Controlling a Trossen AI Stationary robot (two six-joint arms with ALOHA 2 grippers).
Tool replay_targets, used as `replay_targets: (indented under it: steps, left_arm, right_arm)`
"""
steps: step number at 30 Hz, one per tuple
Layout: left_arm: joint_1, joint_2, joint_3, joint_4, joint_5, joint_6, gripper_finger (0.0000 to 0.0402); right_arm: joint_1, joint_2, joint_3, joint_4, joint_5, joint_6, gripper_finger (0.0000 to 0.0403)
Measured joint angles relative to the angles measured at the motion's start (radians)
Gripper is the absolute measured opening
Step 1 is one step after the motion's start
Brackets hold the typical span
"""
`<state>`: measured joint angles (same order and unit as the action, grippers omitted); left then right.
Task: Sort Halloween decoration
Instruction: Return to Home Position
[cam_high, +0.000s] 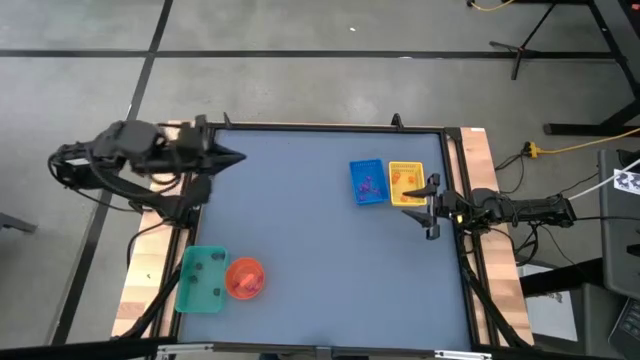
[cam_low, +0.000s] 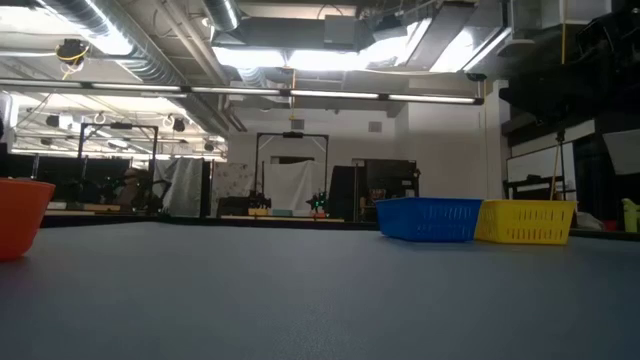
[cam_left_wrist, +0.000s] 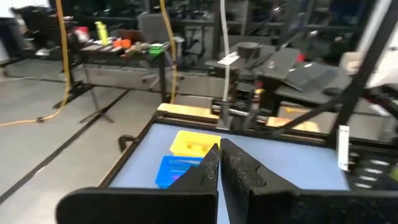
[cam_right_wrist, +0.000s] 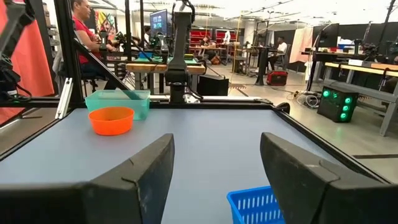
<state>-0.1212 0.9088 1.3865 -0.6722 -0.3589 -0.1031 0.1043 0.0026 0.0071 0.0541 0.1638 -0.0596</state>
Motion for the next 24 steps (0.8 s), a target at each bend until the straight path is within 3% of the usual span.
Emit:
replay_targets:
  steps: [4, 9, 18, 24]
  left_arm:
    - [-0.062, -0.113, -0.096, 0.008, -0.001, -0.021, 0.0003]
    - [-0.108, -0.272, -0.309, 0.093, -0.063, -0.051, 0.0001]
    - [-0.114, -0.513, -0.714, 0.37, -0.022, 0.008, 0.0001]
    - [-0.113, -0.661, -0.918, 0.476, -0.022, 0.009, 0.0]
  right_arm:
    - [0.0, 0.0, 0.0, -0.004, 0.0, 0.006, 0.0239]
    - [0.0, 0.0, 0.0, -0.002, 0.0, 0.008, 0.0239]
    - [0.0, 0.0, 0.0, -0.002, 0.0, 0.009, 0.0239]
    - [0.0, 0.0, 0.0, -0.002, 0.0, 0.01, 0.0239]
